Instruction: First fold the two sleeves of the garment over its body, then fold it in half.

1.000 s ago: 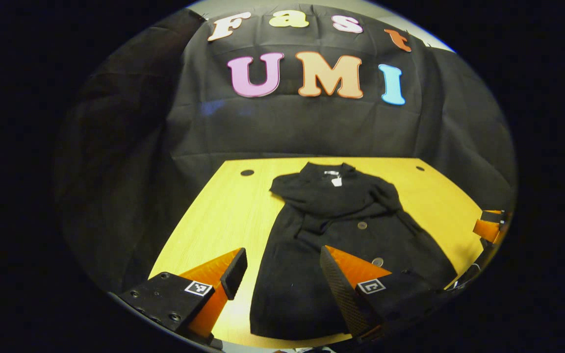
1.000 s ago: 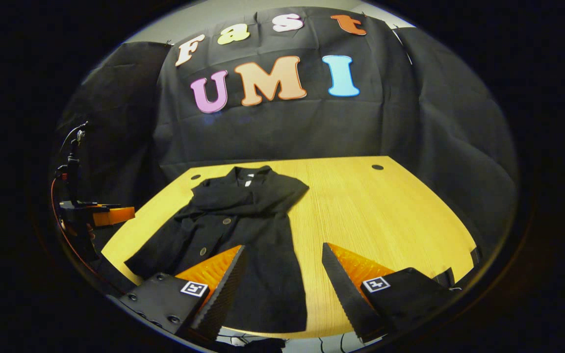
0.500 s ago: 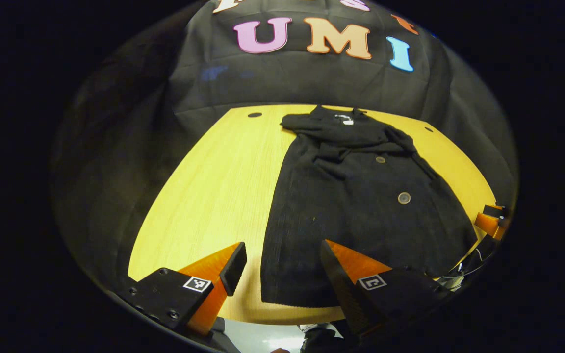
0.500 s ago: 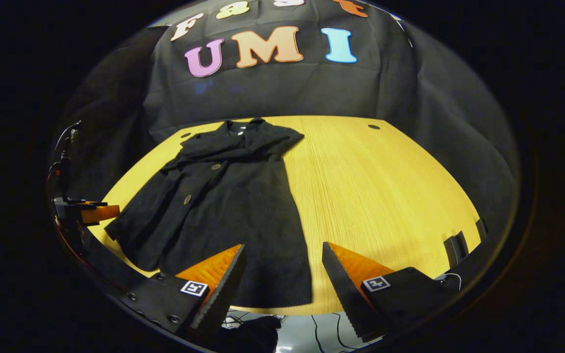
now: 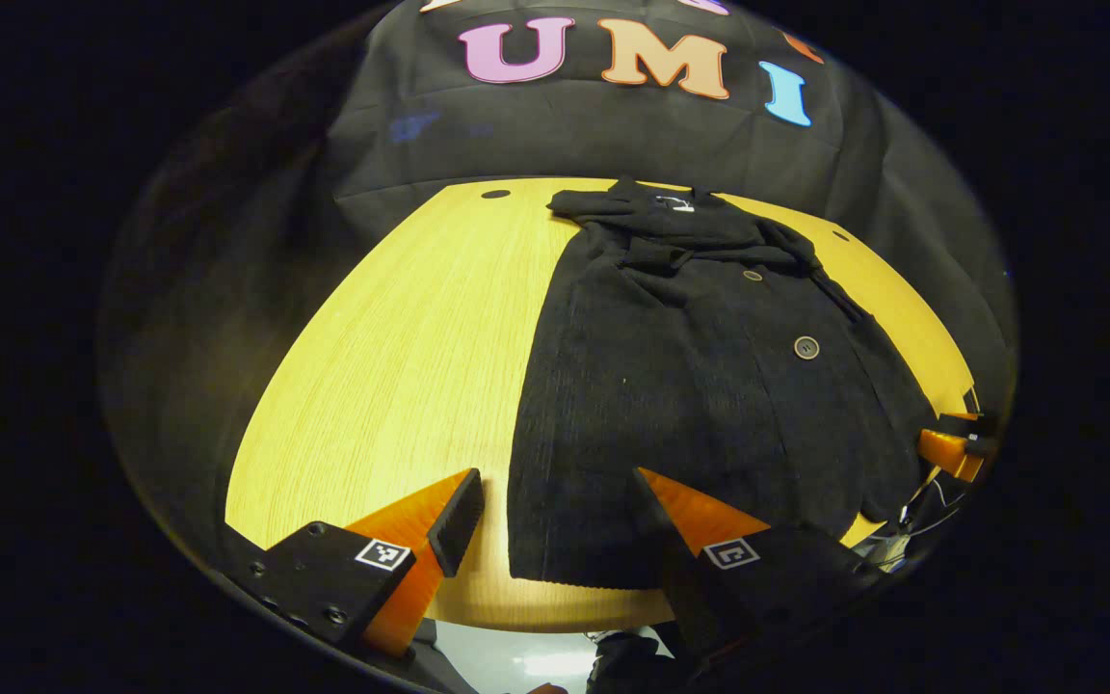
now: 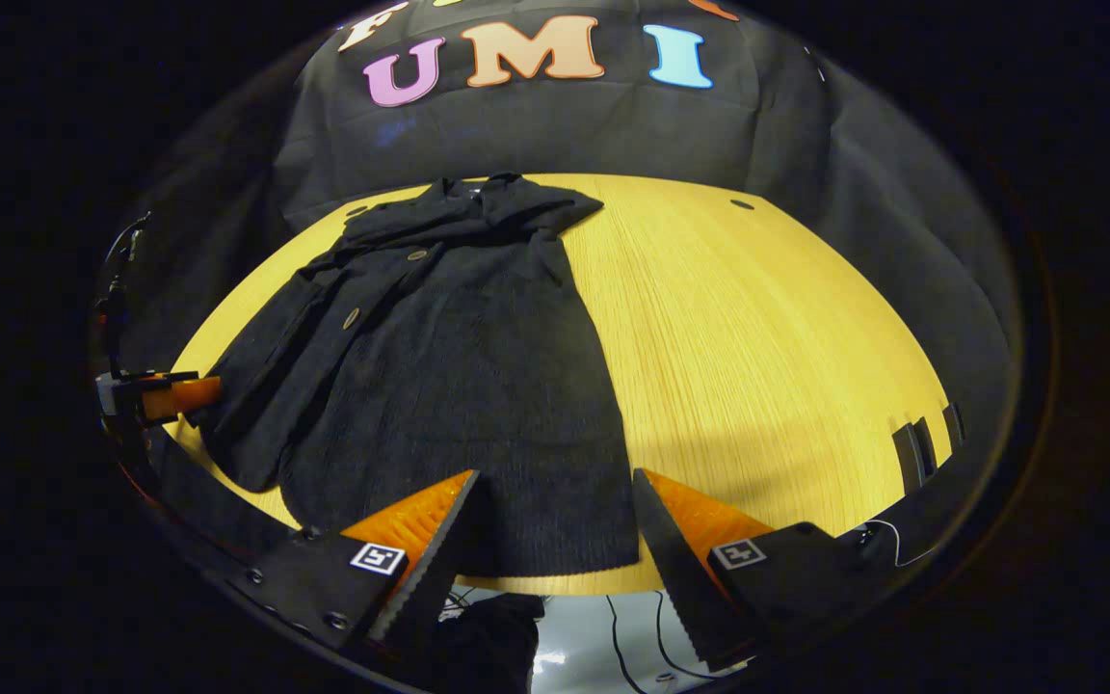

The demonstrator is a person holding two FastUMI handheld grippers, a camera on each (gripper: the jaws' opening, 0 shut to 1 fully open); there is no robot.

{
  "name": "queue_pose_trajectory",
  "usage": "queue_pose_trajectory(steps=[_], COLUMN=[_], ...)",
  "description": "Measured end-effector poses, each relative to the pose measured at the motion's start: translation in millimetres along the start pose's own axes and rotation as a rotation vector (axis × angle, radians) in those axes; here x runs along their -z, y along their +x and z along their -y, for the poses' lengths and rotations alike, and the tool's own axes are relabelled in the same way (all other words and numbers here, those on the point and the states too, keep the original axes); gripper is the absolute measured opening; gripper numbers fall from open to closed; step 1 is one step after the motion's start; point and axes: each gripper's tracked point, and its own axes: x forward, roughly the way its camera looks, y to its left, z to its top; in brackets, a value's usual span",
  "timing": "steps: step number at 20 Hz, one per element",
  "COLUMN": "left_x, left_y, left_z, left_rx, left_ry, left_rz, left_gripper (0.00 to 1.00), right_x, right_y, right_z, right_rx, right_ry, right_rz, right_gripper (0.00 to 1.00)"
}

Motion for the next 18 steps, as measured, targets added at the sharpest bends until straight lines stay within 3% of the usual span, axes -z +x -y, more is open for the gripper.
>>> queue_pose_trajectory(steps=[2, 4, 6, 7, 8, 9, 10, 11, 12, 13, 14, 16, 18], left_x=[0, 0, 1, 0, 1, 1, 1, -1, 1, -2, 0, 0, -1], left_y=[0, 0, 4, 4, 6, 4, 6, 5, 5, 5, 8, 9, 8], left_z=[0, 5, 10, 15, 17, 19, 18, 20, 20, 19, 19, 21, 22], left_rx=[0.003, 0.015, 0.030, 0.043, 0.057, 0.066, 0.072, 0.088, 0.092, 0.094, 0.093, 0.081, 0.070], left_ry=[0.003, 0.011, 0.027, 0.030, 0.030, 0.030, 0.026, 0.018, -0.010, -0.039, -0.065, -0.085, -0.099], left_rz=[0.029, 0.064, 0.075, 0.077, 0.077, 0.081, 0.081, 0.087, 0.088, 0.096, 0.093, 0.088, 0.075], left_gripper=[0.94, 0.91, 0.68, 0.64, 0.51, 0.43, 0.28, 0.25, 0.12, 0.03, 0.00, 0.00, 0.00], right_x=[-1, 0, 0, 0, 1, 0, 0, 0, 0, 0, 0, -2, -4], right_y=[0, 0, 1, 2, 1, 2, 2, 3, 3, 4, 2, 2, 1], right_z=[-1, -6, -10, -12, -14, -16, -18, -18, -19, -19, -19, -19, -19], right_rx=[-0.002, -0.012, -0.017, -0.021, -0.026, -0.032, -0.040, -0.041, -0.050, -0.055, -0.060, -0.069, -0.063], right_ry=[0.002, -0.007, -0.008, -0.006, -0.003, 0.003, 0.016, 0.032, 0.044, 0.056, 0.056, 0.044, 0.012], right_rz=[0.014, 0.033, 0.036, 0.034, 0.034, 0.033, 0.035, 0.035, 0.032, 0.025, 0.021, 0.012, 0.017], right_gripper=[0.99, 0.93, 0.80, 0.76, 0.65, 0.59, 0.45, 0.31, 0.16, 0.16, 0.08, 0.08, 0.01])
